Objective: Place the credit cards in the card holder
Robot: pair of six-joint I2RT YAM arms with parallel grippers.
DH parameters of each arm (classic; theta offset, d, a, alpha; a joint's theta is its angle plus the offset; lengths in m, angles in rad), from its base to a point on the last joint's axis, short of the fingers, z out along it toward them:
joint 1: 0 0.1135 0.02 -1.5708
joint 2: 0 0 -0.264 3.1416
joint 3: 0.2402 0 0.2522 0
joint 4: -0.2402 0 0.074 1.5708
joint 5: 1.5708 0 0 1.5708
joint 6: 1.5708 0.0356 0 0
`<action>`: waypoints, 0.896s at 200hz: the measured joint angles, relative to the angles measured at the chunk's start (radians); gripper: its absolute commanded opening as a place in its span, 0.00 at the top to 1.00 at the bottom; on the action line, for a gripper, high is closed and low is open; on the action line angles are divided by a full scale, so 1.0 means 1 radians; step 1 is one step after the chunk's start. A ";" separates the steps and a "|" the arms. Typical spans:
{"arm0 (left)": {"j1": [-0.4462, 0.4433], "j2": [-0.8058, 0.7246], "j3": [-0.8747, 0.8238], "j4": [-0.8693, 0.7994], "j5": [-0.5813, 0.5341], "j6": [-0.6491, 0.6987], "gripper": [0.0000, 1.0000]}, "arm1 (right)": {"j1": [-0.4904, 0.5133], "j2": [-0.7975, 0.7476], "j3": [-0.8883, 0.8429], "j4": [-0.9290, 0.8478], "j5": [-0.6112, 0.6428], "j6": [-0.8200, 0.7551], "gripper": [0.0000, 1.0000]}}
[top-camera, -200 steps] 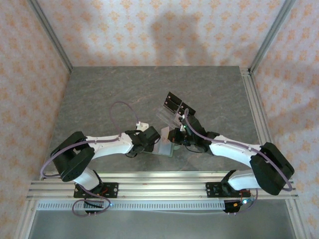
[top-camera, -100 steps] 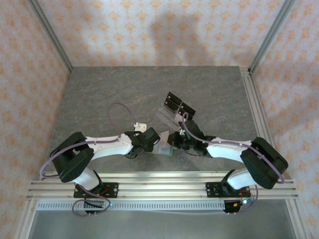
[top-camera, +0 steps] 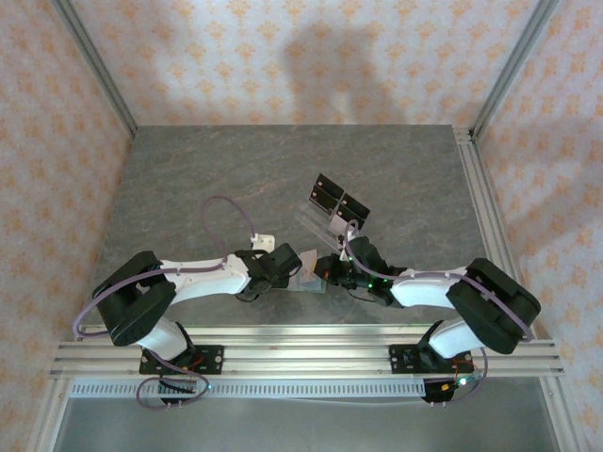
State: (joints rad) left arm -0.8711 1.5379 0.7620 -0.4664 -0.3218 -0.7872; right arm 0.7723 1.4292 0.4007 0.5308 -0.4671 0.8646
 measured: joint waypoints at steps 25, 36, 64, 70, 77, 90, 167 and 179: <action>0.000 0.000 0.000 -0.001 0.000 -0.002 0.00 | 0.006 0.016 -0.016 0.048 0.008 0.014 1.00; 0.000 0.000 0.000 -0.001 0.000 -0.002 0.00 | 0.008 0.023 -0.024 0.070 0.013 0.019 1.00; 0.000 0.000 0.000 -0.001 0.000 -0.009 0.00 | 0.013 0.038 -0.041 0.117 0.024 0.035 1.00; 0.000 0.000 0.000 -0.001 0.000 -0.009 0.00 | 0.013 0.040 -0.043 0.124 0.026 0.037 1.00; 0.000 0.000 0.000 -0.001 0.000 -0.009 0.00 | 0.013 0.044 -0.045 0.133 0.026 0.039 1.00; 0.000 0.000 0.000 -0.001 0.000 -0.009 0.00 | 0.013 0.052 -0.046 0.149 0.026 0.043 1.00; 0.000 0.000 0.000 -0.005 0.002 -0.025 0.00 | 0.019 0.092 -0.051 0.204 0.033 0.063 1.00; 0.000 0.000 0.000 -0.005 0.003 -0.027 0.00 | 0.022 0.103 -0.051 0.212 0.034 0.067 1.00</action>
State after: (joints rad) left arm -0.8711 1.5379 0.7620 -0.4709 -0.3183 -0.8143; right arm 0.7940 1.5318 0.3492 0.7425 -0.4335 0.9318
